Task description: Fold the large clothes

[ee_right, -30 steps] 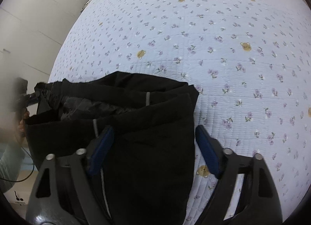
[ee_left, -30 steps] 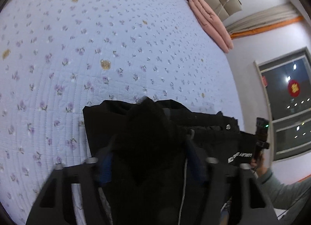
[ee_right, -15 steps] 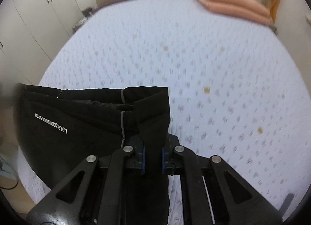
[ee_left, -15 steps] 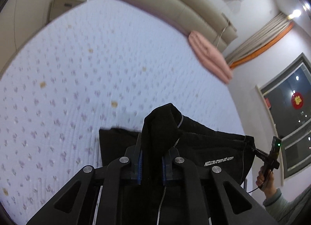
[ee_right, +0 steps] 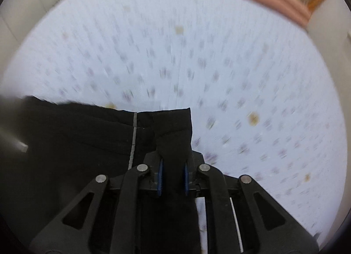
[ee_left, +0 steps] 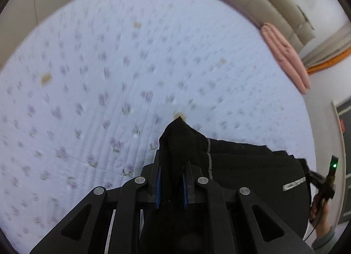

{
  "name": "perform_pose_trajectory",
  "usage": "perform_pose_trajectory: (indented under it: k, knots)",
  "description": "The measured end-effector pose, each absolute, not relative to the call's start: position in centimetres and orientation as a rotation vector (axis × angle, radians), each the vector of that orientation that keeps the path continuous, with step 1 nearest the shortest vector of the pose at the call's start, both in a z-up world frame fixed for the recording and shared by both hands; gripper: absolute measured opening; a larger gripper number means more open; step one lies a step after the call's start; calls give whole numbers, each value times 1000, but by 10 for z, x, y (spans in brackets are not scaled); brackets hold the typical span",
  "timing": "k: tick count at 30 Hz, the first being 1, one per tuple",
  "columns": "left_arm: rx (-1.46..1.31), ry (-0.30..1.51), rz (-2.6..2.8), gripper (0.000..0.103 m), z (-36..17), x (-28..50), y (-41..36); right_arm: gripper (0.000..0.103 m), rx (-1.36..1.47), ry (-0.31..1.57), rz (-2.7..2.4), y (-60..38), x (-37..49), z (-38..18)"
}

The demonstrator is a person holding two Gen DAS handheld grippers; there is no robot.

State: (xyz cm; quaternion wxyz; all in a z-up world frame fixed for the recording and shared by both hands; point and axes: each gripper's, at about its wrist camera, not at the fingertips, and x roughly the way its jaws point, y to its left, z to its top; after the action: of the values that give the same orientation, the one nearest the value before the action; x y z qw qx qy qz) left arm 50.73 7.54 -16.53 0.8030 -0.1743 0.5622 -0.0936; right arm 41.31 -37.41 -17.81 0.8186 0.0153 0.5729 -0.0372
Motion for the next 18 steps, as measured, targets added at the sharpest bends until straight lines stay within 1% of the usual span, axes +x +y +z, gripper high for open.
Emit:
perform_pose_trajectory:
  k: [2,5,6,7,8,9,10,11,13,17,18]
  knots:
    - [-394,1218,-196,17,-178,508,77,15,5,1249,-89,-367,415,-196]
    - [-330,1225,-176,29,-180,507,72,18,-54,1251,-108,-358,415,-203]
    - [-301,1231,-158,40,-178,508,72,19,-59,1252,-111,-358,415,-203]
    - [-282,1233,-134,57,-177,509,73,21,-57,1253,-111,-359,415,-202]
    - [-271,1225,-104,64,-174,509,77,29,-46,1257,-111,-361,415,-201]
    - [-278,1219,-93,71,-173,509,86,34,-22,1260,-113,-365,414,-199]
    - [-307,1217,-90,72,-169,507,94,45,13,1265,-119,-371,413,-197]
    - [-334,1217,-86,72,-165,506,103,54,40,1267,-123,-374,415,-192]
    - [-340,1202,-59,72,-153,501,116,61,121,1238,-130,-387,407,-173]
    - [-363,1161,23,72,-127,490,144,64,185,1164,-140,-397,374,-135]
    - [-354,1144,57,68,-118,484,151,64,193,1155,-136,-395,365,-126]
